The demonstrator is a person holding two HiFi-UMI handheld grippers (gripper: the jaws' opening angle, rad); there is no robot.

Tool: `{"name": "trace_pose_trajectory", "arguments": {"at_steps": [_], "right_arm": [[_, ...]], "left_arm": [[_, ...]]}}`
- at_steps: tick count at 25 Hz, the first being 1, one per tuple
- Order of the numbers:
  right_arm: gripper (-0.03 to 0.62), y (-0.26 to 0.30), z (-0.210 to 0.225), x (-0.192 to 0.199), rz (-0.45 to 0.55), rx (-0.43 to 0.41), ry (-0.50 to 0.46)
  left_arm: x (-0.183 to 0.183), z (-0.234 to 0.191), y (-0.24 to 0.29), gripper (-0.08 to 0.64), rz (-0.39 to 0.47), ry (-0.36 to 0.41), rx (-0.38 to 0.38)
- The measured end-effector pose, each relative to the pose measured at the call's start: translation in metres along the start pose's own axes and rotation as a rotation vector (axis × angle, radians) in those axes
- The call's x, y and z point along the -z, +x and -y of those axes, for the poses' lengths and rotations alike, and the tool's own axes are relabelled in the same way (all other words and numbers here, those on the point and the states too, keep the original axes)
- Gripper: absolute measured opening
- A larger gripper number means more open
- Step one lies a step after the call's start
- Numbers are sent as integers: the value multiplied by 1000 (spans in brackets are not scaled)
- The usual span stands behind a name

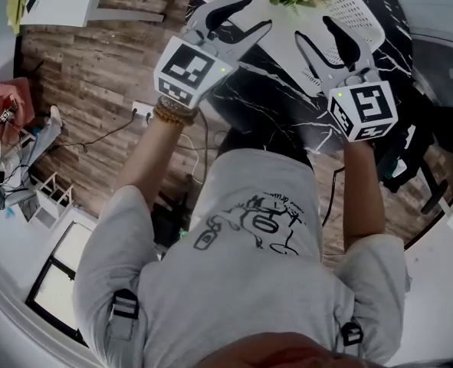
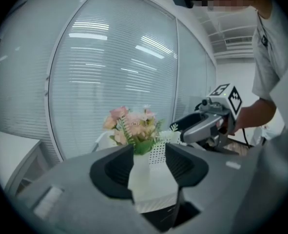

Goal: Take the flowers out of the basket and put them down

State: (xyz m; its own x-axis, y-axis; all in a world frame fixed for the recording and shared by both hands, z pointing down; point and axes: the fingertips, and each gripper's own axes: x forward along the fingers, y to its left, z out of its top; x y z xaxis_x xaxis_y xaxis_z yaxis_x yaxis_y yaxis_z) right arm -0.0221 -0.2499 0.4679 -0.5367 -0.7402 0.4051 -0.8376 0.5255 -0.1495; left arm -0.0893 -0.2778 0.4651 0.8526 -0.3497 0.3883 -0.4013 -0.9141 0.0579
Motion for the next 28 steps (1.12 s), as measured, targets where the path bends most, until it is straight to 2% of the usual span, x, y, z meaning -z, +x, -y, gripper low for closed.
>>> {"name": "trace_pose_trajectory", "arguments": {"at_steps": [4,9,17,28], "right_arm": [[298,16,10,8,-26,-1,9],[355,36,17,24,-90,-22,-7],[411,59,30,40,-134,-31,-18],[439,91,40,48,-160,-55,-25]], "left_arm": [[14,-10,13,264,-63,34,28],[27,-25,25,301,-137,101,42],[42,-38,41,358,-244,199,90],[67,-50,66,390,-401,316,169]]}}
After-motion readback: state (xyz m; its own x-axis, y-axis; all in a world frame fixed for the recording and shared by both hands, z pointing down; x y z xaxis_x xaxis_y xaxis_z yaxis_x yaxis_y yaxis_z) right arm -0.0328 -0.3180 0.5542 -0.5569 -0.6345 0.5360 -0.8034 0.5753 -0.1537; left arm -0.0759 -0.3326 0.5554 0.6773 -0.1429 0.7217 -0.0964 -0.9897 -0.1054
